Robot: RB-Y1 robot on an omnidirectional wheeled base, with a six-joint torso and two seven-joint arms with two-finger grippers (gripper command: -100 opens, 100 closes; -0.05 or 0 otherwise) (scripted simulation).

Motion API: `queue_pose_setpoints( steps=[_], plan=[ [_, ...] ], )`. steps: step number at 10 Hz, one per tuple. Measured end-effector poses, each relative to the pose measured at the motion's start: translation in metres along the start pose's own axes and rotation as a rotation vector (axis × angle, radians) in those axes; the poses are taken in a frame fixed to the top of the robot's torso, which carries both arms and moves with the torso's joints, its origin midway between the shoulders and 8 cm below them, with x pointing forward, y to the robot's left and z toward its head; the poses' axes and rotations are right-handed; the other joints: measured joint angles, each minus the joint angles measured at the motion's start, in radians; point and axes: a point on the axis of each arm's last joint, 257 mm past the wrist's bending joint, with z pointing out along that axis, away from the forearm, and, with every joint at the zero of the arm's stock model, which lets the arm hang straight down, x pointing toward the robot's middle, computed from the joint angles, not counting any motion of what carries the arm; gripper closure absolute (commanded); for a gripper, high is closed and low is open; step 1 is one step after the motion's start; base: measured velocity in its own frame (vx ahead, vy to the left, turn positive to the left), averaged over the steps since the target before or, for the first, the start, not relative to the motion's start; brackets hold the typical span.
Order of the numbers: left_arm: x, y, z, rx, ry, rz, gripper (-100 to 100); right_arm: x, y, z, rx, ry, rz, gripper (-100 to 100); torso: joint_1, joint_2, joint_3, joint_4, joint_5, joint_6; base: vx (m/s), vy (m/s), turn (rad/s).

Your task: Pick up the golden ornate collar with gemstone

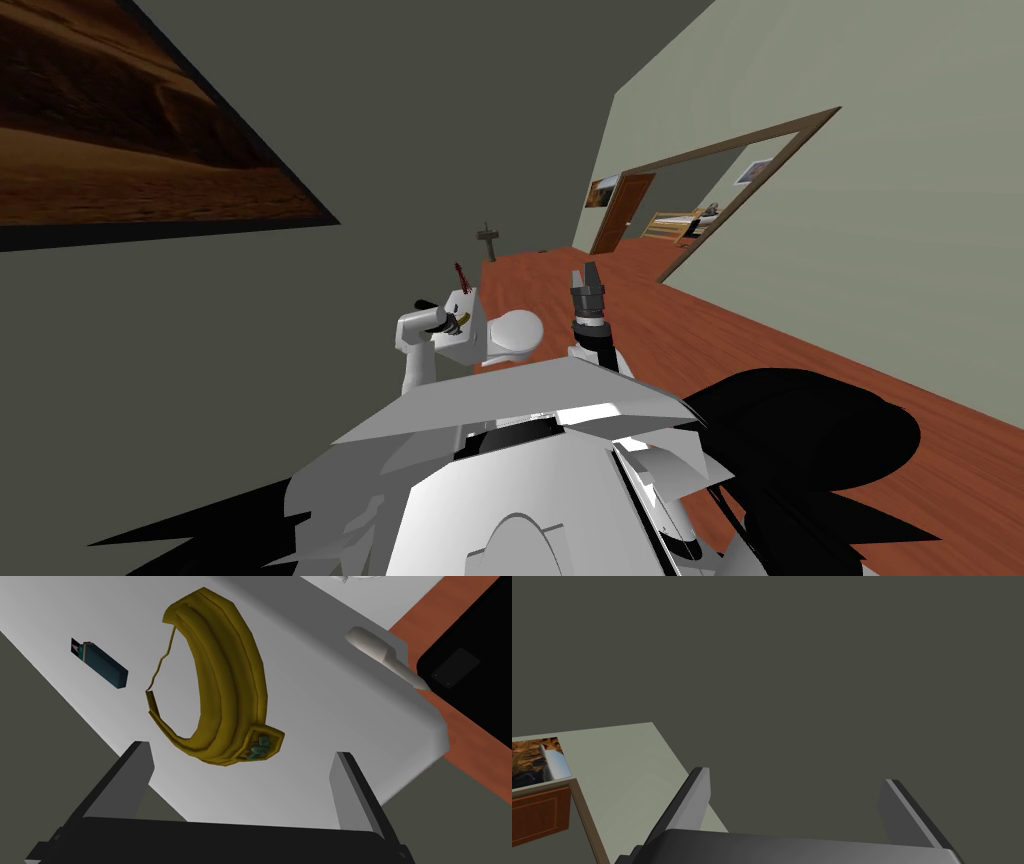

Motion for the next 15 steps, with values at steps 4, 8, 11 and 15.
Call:
queue_pose_setpoints(
  steps=[4, 8, 11, 15],
  plan=[
    [0.000, 0.003, 0.009, -0.005, 0.001, 0.001, -100, 0.000, 0.000, 0.000, 0.000, 0.000, 0.000, 0, 0.000, 0.006, 0.003, 0.001, 0.000, 0.000, 0.015, -0.001, 0.009],
    [0.000, 0.004, 0.018, -0.002, 0.004, 0.003, 100, 0.000, 0.000, 0.000, 0.000, 0.000, 0.000, 0, 0.000, 0.007, 0.004, 0.001, 0.000, 0.000, 0.006, 0.001, 0.002],
    [0.001, 0.004, 0.018, -0.001, 0.004, 0.005, 100, 0.000, 0.000, 0.000, 0.000, 0.000, 0.000, 0, 0.001, 0.007, 0.003, 0.001, 0.001, -0.001, 0.000, 0.000, 0.000],
    [0.001, 0.002, 0.011, -0.002, 0.003, 0.001, 100, 0.000, 0.000, 0.000, 0.000, 0.000, 0.000, 0, 0.001, 0.008, 0.004, 0.001, 0.001, -0.001, -0.014, 0.000, -0.006]
  ],
)
